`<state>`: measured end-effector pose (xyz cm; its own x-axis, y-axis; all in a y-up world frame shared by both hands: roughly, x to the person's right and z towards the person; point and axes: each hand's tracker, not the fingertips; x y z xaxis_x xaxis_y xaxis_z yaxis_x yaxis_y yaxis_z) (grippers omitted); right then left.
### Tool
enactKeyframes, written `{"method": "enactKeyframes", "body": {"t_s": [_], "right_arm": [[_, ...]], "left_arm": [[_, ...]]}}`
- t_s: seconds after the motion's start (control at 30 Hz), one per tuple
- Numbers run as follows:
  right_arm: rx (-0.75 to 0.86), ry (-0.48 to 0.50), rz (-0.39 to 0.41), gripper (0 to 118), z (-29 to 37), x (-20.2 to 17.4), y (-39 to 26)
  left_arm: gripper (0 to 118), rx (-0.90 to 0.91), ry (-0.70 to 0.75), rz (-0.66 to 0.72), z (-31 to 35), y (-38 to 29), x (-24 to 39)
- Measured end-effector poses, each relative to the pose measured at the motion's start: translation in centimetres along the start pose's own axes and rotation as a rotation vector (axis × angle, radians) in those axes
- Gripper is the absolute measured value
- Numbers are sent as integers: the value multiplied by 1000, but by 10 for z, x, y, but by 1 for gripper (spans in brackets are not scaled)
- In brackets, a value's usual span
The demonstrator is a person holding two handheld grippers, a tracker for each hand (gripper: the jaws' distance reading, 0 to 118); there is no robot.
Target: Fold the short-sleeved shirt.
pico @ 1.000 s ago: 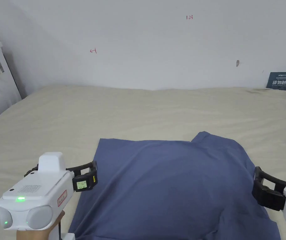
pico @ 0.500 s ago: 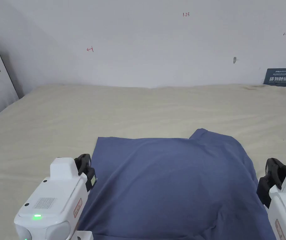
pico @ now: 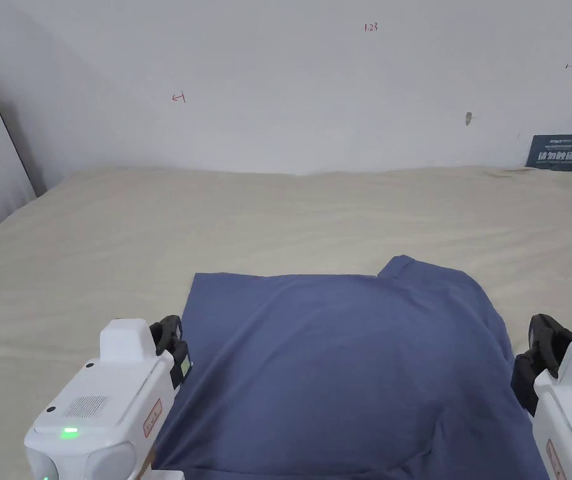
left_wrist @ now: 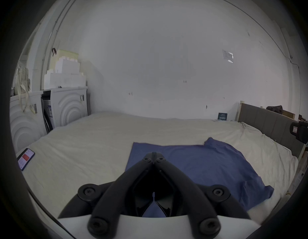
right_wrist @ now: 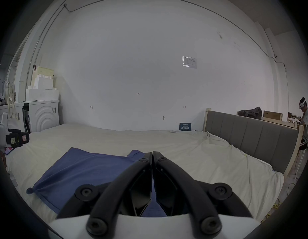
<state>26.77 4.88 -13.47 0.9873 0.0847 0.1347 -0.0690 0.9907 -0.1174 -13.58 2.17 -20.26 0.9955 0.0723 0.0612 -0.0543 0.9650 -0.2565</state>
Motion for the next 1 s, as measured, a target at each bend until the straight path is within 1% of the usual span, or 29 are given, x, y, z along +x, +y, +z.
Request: {"method": "enactKeyframes", "body": {"t_s": [0.03,0.13,0.23,0.33,0.47,0.6,0.67,0.7,0.73,0.8,0.83,0.87,0.9,0.93,0.97,1.0], "right_arm": [[-2,1,0,0,0,1,0],[-11,2,2,0,-1,3,-1],[-22,4,3,0,-3,5,-4],[-35,5,3,0,-5,6,-7],[-54,7,7,0,-8,6,-12],[-77,15,11,0,-10,4,-17],[-85,18,11,0,-10,3,-20],[-90,19,12,0,-10,2,-21],[-95,20,13,0,-10,2,-22],[-105,26,10,0,-10,1,-24],[-109,27,9,0,-10,1,-25],[-114,27,9,0,-10,1,-26],[-117,28,7,0,-10,1,-27],[-121,28,4,0,-9,2,-28],[-124,28,2,0,-9,2,-29],[-128,27,1,0,-9,3,-30]], "left_arm": [[0,-50,-20,1,-2,2,-3],[0,-192,-5,-26,-10,3,-10],[0,-341,-14,8,-18,0,-24],[0,-451,-7,28,-24,-12,-38],[0,-568,10,31,-28,-37,-55],[0,-650,4,94,-26,-63,-68],[0,-689,16,94,-27,-78,-72],[3,-704,18,94,-27,-83,-74],[7,-722,21,102,-28,-87,-76],[30,-736,15,125,-27,-95,-80],[44,-747,15,139,-28,-98,-82],[65,-762,11,133,-30,-101,-83],[75,-769,15,121,-29,-104,-82],[82,-772,25,103,-28,-107,-81],[85,-775,40,80,-28,-109,-81],[85,-775,45,85,-29,-111,-82]]}}
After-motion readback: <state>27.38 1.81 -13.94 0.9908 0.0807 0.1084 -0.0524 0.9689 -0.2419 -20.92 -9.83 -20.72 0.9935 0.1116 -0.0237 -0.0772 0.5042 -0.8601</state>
